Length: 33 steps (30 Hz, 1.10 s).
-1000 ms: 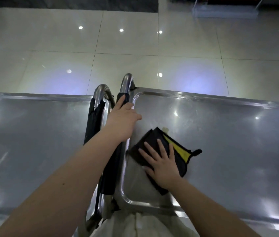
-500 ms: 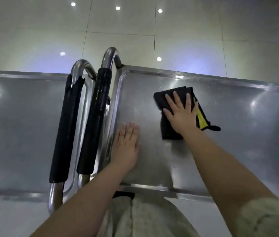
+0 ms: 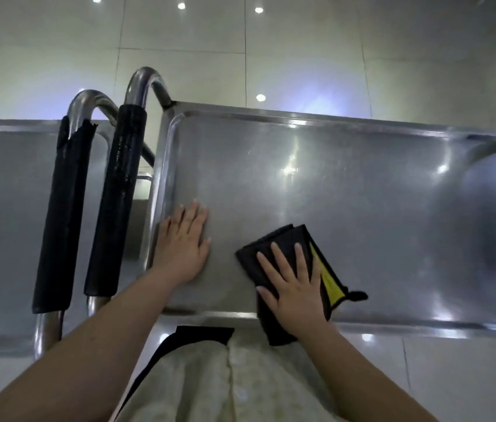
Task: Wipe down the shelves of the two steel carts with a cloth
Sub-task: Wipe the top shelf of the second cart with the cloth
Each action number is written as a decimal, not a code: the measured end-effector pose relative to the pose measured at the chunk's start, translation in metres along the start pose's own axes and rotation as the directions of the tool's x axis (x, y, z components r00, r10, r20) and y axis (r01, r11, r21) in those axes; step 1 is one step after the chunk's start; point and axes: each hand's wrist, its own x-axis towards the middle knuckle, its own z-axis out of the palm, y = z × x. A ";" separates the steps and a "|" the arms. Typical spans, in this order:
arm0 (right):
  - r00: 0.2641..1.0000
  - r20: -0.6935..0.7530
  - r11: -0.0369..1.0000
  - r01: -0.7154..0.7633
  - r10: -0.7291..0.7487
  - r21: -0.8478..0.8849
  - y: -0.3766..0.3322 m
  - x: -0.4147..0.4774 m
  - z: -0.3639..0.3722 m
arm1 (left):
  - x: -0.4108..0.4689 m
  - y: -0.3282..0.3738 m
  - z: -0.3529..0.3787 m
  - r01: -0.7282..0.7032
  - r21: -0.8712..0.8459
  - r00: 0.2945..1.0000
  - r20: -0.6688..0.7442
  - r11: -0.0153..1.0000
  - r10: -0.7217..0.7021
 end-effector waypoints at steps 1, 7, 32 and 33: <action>0.999 0.001 0.999 -0.032 0.032 -0.021 0.011 -0.014 0.004 | 0.000 0.000 -0.001 0.002 0.015 1.000 0.001 1.000 -0.002; 0.598 0.058 0.574 -0.789 0.800 0.222 0.121 -0.029 -0.018 | 0.003 0.001 -0.012 0.002 -0.015 1.000 0.017 1.000 -0.002; 0.885 0.052 0.873 -0.466 0.464 0.143 -0.126 -0.008 0.023 | -0.062 -0.001 -0.007 -0.056 -0.040 0.971 0.229 0.998 0.064; 0.866 0.082 0.852 -0.500 0.493 0.155 -0.120 -0.014 0.024 | -0.065 0.002 -0.001 -0.056 0.001 0.975 0.218 0.998 0.054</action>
